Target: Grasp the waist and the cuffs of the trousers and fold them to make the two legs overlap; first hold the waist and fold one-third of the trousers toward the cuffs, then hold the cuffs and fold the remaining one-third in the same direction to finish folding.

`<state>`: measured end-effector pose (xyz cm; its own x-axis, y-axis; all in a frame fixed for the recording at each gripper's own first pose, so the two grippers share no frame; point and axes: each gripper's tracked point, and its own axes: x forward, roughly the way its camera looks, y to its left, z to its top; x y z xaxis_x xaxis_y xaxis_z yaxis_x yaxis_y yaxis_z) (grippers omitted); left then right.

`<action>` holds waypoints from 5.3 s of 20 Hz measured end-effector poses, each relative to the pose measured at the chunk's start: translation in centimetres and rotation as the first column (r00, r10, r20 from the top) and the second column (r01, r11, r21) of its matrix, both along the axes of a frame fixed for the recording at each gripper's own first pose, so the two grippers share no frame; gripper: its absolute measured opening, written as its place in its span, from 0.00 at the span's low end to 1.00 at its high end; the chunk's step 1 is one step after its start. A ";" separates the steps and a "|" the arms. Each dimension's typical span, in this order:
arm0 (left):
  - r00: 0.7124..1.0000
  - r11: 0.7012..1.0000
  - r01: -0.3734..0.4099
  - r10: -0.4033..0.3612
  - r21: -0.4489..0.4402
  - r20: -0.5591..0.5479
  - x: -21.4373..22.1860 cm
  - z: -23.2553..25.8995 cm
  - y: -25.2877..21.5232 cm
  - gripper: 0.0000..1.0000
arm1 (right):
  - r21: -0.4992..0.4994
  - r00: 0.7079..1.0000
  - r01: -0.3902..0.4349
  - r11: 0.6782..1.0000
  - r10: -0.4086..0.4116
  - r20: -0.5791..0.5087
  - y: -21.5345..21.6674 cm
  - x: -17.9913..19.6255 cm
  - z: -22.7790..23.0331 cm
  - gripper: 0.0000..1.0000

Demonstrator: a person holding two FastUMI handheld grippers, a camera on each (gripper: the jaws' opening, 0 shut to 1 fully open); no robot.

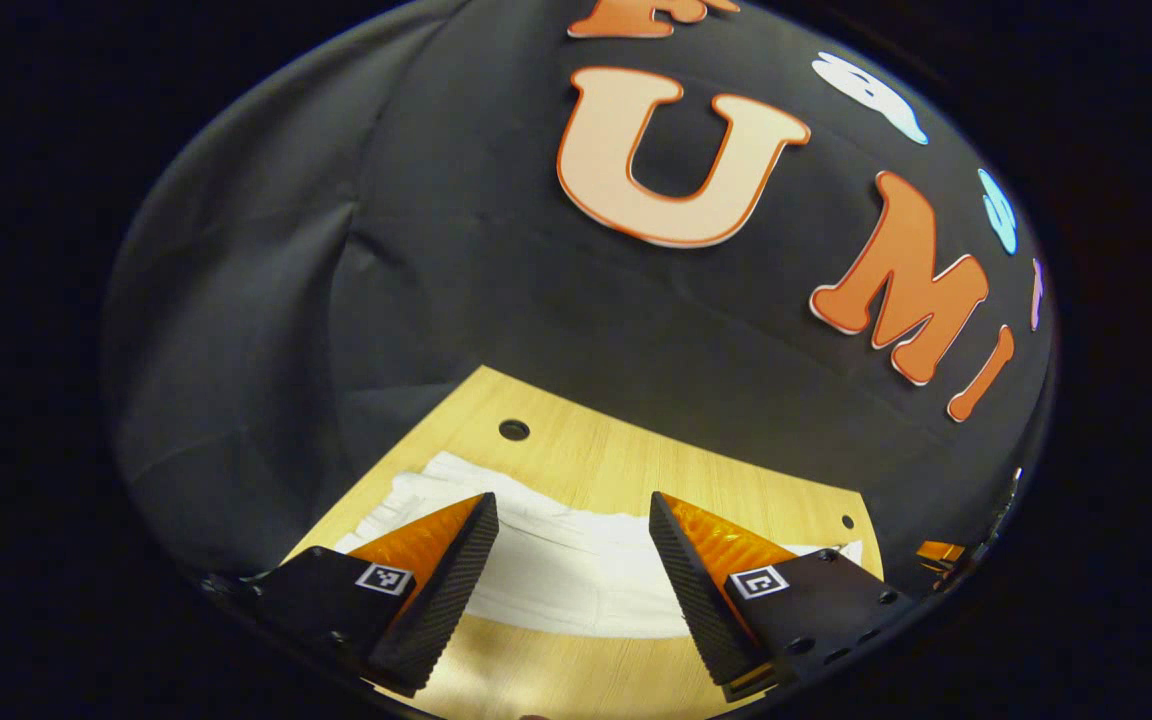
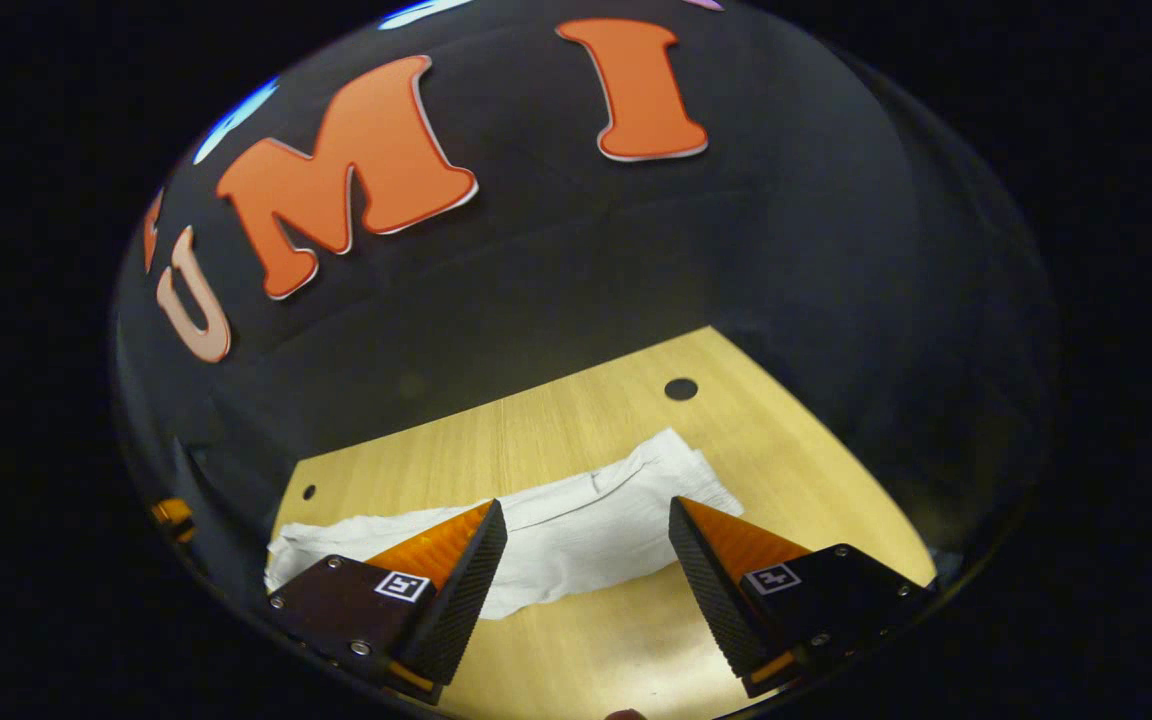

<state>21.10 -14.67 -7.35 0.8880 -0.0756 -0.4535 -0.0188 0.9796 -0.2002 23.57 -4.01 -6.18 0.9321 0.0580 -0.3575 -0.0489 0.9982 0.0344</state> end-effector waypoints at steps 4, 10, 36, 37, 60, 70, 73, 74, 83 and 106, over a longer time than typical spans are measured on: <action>0.990 0.997 -0.068 0.064 0.028 0.123 -3.3 2.6 1.3 0.99 | -0.144 0.996 -0.002 0.990 0.015 0.087 0.3 0.8 -1.2 0.98; 0.973 0.993 -0.109 0.096 0.052 0.212 -6.6 4.0 1.9 0.99 | 0.012 0.998 0.009 1.000 -0.008 -0.064 -2.0 3.2 -7.6 0.99; 0.974 0.977 -0.200 0.190 0.078 0.121 -7.5 1.3 3.9 0.99 | 0.364 0.865 0.452 0.814 -0.301 -0.401 -8.8 13.6 -16.3 0.09; 0.976 0.978 -0.193 0.184 0.073 0.115 -7.4 1.2 4.3 0.96 | 0.363 0.875 0.440 0.821 -0.301 -0.380 -8.5 13.6 -15.5 0.07; 1.000 0.999 -0.014 0.014 -0.042 0.014 -1.4 -2.3 18.8 0.99 | 0.146 0.976 -0.089 0.985 0.116 -0.185 11.8 2.2 6.7 0.05; 0.999 0.999 -0.013 0.012 -0.033 -0.034 -1.6 -3.9 19.0 0.95 | 0.069 0.916 -0.210 0.975 0.221 -0.334 10.7 1.4 10.5 0.32; 0.998 0.999 -0.014 0.011 -0.046 -0.056 -2.0 -4.5 18.6 0.99 | 0.104 0.906 -0.229 0.968 0.251 -0.340 9.9 0.4 11.3 0.49; 0.998 0.999 -0.013 0.010 -0.049 -0.063 -2.1 -4.7 18.3 0.99 | 0.097 0.908 -0.234 0.967 0.253 -0.335 10.3 -0.2 11.0 0.63; 0.977 0.969 -0.086 0.036 -0.230 -0.211 -4.4 -9.0 15.6 0.99 | 0.138 0.902 -0.243 0.960 0.276 -0.333 8.0 -2.2 11.6 0.99; 0.839 0.677 -0.468 0.139 -0.568 -0.525 -0.9 -23.2 13.4 0.98 | 0.277 0.906 -0.017 0.961 0.132 -0.402 -6.5 -2.8 12.5 0.99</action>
<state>20.15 -1.30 -30.53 0.6555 -0.2552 -0.7108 -0.5294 0.5159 -0.6735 20.75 -10.47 6.29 0.6927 0.2659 -0.6704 -0.0472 0.9443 0.3257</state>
